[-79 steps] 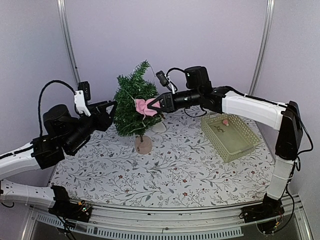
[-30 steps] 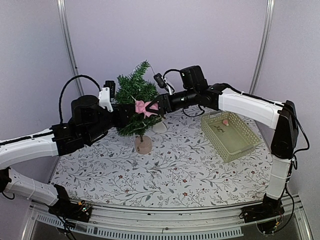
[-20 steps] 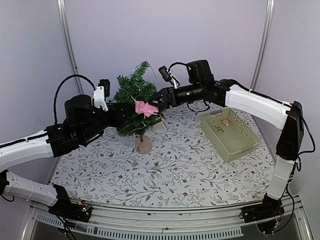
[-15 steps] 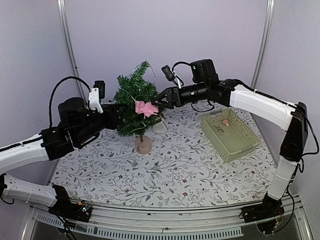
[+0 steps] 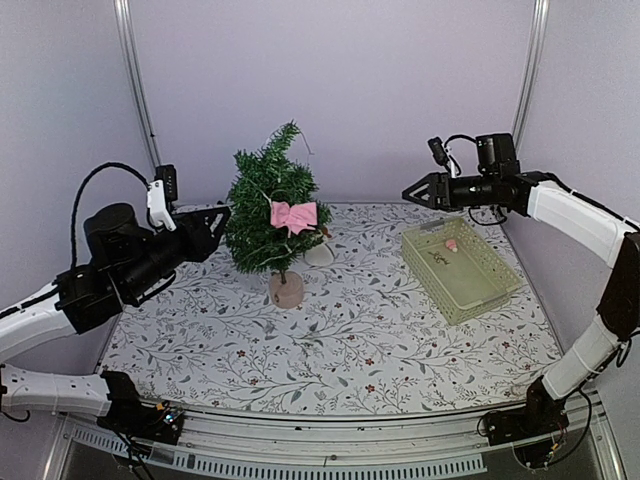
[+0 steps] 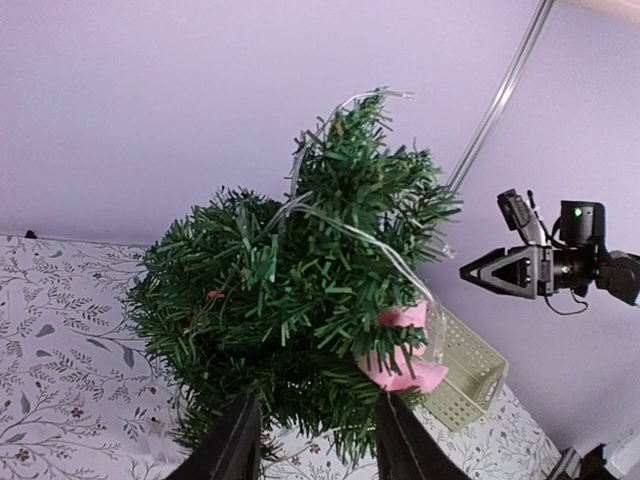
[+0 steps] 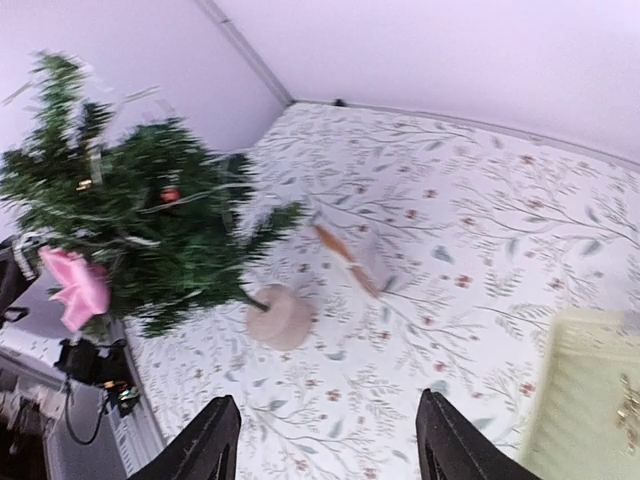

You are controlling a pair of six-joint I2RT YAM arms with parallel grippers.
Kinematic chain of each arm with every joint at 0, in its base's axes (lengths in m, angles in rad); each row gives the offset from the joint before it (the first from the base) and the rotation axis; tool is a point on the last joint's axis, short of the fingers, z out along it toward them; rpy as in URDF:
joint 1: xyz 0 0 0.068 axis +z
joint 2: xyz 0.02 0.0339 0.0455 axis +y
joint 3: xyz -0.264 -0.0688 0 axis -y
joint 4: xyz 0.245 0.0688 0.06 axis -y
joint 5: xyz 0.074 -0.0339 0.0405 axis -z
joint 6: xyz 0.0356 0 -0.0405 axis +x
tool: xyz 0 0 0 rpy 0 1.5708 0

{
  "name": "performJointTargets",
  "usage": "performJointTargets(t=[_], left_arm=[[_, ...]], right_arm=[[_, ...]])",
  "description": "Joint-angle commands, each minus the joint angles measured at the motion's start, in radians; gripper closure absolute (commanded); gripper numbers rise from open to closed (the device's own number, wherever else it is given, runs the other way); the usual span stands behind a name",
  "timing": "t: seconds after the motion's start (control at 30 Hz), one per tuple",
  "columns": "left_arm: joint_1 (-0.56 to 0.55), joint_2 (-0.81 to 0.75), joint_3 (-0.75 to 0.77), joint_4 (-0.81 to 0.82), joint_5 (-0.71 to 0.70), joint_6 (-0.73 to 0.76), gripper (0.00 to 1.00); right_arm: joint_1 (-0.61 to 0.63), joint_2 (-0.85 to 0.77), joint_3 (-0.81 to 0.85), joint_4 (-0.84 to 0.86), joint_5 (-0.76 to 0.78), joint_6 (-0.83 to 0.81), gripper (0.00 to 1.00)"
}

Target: Decorate the small christmas tree

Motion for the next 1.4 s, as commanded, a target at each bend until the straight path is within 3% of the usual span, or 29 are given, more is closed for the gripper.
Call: performJointTargets(t=[0.0,0.2,0.43,0.57,0.83,1.17,1.37], left_arm=[[0.041,0.005,0.009,-0.039,-0.02,-0.026,0.59],[0.073,0.014,0.013,-0.025,0.0,-0.035,0.59],[0.089,0.028,0.028,-0.045,-0.006,-0.037,0.59],[0.091,0.028,0.025,-0.045,-0.006,-0.038,0.59],[0.094,0.014,0.017,-0.08,-0.014,-0.033,0.59],[0.094,-0.003,0.013,-0.091,-0.018,-0.031,0.59],[0.095,-0.005,0.019,-0.099,-0.016,-0.011,0.59]], right_arm=[[-0.096,0.009,-0.061,-0.107,0.202,-0.115,0.39],[-0.211,0.109,-0.139,-0.084,0.322,-0.166,0.44],[-0.214,0.274,-0.076,-0.11,0.551,-0.236,0.48],[-0.214,0.337,-0.059,-0.107,0.603,-0.257,0.48],[-0.214,0.444,0.003,-0.092,0.607,-0.277,0.49],[-0.202,0.534,0.067,-0.107,0.519,-0.292,0.58],[-0.179,0.546,0.059,-0.117,0.503,-0.29,0.78]])
